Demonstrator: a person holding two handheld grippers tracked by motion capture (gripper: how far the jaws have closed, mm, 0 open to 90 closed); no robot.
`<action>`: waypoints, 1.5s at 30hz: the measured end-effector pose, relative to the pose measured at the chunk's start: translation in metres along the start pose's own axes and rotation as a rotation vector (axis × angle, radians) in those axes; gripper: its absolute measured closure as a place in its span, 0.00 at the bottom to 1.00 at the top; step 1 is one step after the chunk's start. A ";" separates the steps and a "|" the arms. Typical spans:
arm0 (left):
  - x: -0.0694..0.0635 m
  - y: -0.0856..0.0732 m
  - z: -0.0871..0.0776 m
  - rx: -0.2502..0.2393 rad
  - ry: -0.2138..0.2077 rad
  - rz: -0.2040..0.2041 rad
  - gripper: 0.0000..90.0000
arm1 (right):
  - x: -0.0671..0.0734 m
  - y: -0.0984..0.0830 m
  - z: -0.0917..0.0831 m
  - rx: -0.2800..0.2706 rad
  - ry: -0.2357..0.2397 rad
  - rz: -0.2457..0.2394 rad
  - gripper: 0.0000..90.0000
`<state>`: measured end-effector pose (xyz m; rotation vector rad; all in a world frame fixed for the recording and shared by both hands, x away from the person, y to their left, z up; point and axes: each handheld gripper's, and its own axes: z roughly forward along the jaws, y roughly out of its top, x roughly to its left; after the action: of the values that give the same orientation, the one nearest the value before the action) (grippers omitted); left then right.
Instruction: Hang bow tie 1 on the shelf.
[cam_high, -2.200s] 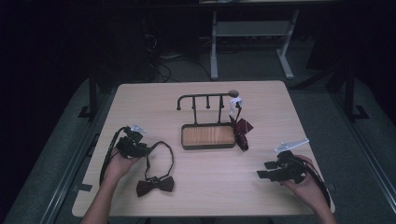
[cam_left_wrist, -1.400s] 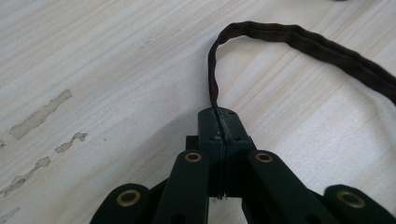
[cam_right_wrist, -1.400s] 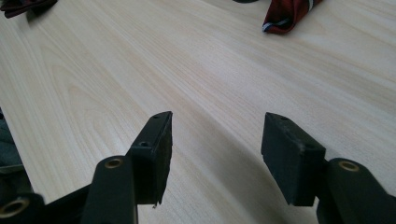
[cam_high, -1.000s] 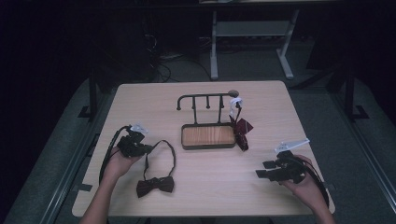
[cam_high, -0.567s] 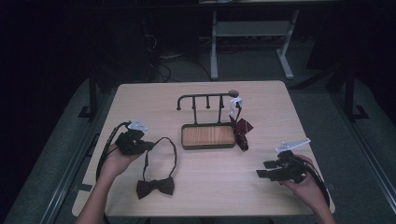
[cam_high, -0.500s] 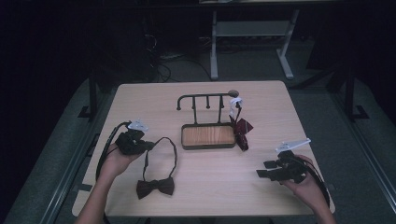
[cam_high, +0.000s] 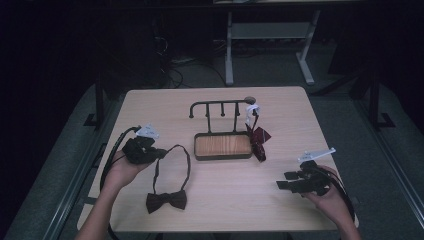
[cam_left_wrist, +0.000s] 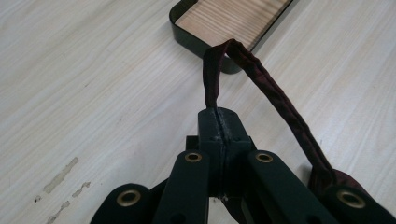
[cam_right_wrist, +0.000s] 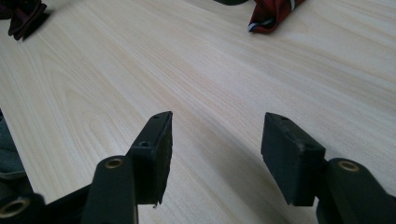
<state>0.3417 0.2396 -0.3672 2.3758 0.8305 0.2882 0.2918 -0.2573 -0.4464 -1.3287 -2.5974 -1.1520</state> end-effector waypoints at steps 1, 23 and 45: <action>-0.002 0.001 0.000 -0.002 -0.002 0.003 1.00 | 0.000 0.000 0.000 -0.002 -0.002 0.001 0.48; -0.013 0.016 -0.024 -0.026 -0.058 0.072 1.00 | -0.002 0.000 -0.002 -0.004 -0.010 -0.001 0.48; -0.020 0.032 -0.036 -0.028 -0.088 0.114 1.00 | -0.002 0.000 -0.003 -0.010 -0.016 0.005 0.48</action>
<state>0.3279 0.2240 -0.3194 2.3954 0.6476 0.2378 0.2921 -0.2610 -0.4446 -1.3512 -2.6018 -1.1593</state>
